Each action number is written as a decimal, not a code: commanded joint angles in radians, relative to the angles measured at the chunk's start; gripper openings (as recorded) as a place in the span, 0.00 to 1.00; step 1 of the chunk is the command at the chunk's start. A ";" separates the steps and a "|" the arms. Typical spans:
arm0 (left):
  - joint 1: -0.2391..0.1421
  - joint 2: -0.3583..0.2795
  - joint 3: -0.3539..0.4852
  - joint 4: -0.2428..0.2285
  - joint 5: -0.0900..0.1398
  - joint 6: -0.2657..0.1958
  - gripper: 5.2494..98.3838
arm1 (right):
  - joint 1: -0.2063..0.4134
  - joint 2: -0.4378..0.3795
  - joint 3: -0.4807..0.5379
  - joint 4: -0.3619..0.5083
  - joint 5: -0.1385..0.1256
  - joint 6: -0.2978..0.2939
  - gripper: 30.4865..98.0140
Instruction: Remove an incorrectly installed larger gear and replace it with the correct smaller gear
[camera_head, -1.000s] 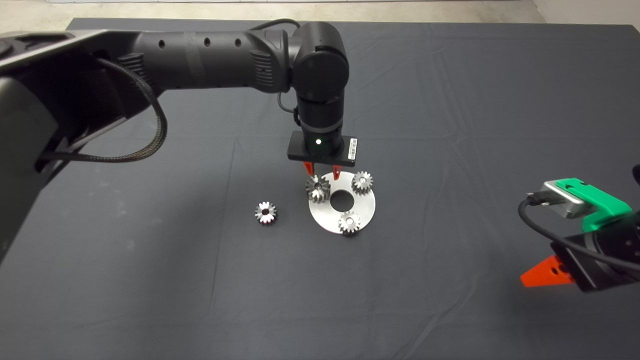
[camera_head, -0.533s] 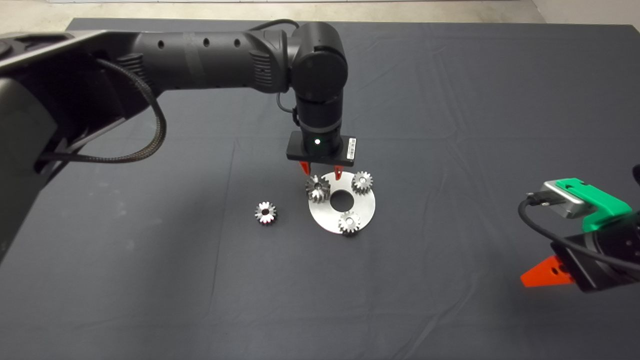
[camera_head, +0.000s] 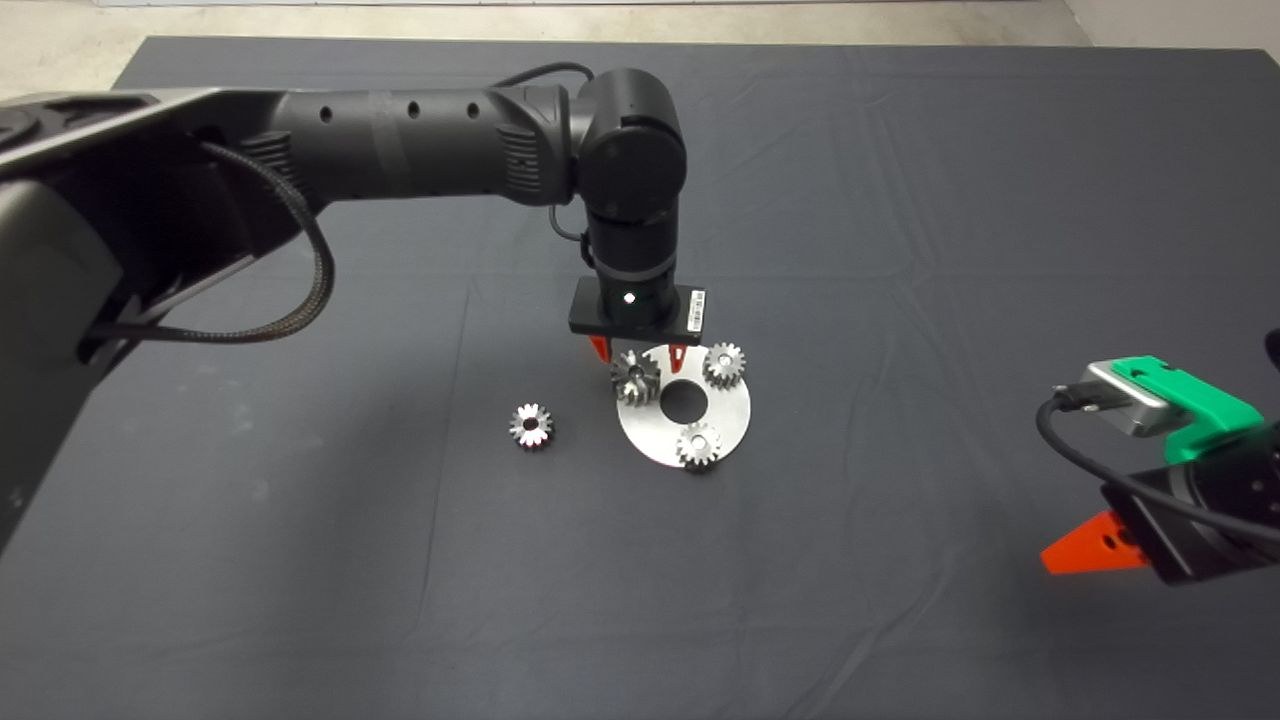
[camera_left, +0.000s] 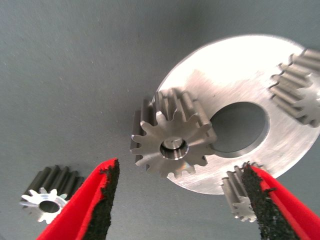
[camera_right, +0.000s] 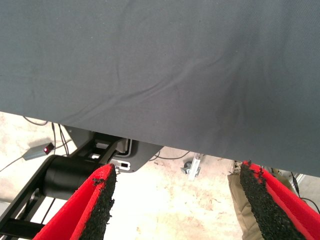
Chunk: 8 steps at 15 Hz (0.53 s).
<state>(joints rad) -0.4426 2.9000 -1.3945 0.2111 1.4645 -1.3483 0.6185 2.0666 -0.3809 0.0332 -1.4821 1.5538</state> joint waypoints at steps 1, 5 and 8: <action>-0.007 -0.001 0.008 0.010 0.002 0.000 0.62 | 0.021 -0.001 0.002 -0.024 0.003 -0.001 0.53; -0.007 0.000 0.007 0.010 0.002 0.001 0.67 | 0.021 -0.001 0.001 -0.024 0.003 -0.001 0.53; -0.007 0.007 0.010 0.019 0.002 0.001 0.73 | 0.021 -0.001 0.002 -0.024 0.003 -0.001 0.53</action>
<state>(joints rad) -0.4328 2.9019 -1.3940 0.2140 1.4634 -1.3474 0.6185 2.0666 -0.3809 0.0332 -1.4817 1.5538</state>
